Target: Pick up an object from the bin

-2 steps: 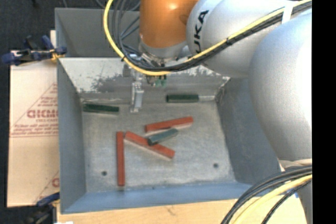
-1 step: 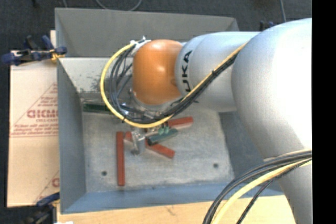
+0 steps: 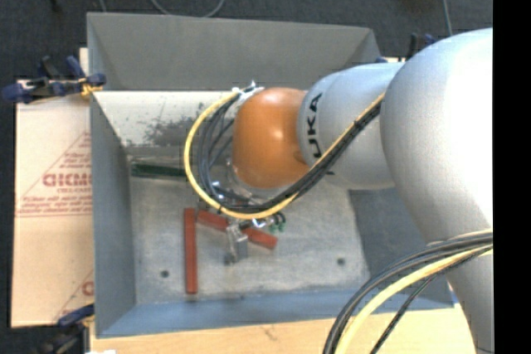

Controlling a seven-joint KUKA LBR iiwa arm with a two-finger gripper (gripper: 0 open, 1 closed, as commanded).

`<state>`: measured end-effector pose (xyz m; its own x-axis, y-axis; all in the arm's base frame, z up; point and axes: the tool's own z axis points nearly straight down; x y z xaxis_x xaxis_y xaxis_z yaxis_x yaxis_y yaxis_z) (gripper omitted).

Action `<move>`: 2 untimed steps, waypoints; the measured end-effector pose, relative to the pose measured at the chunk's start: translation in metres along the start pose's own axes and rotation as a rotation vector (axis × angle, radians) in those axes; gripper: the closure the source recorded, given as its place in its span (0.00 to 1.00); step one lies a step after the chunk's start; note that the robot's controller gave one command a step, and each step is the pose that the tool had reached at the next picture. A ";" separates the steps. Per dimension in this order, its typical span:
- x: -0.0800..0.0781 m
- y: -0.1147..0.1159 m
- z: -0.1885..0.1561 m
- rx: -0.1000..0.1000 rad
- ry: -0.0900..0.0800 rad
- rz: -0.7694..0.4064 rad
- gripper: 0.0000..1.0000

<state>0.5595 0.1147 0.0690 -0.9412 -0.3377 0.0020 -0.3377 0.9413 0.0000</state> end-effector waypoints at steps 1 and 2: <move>-0.003 0.001 -0.002 -0.001 -0.005 0.001 1.00; 0.014 -0.004 -0.118 0.003 -0.013 -0.027 1.00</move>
Offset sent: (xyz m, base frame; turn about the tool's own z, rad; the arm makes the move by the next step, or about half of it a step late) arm 0.0000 0.0000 0.0000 0.0000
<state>0.5483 0.1066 0.1869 -0.9317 -0.3630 -0.0112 -0.3630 0.9318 -0.0029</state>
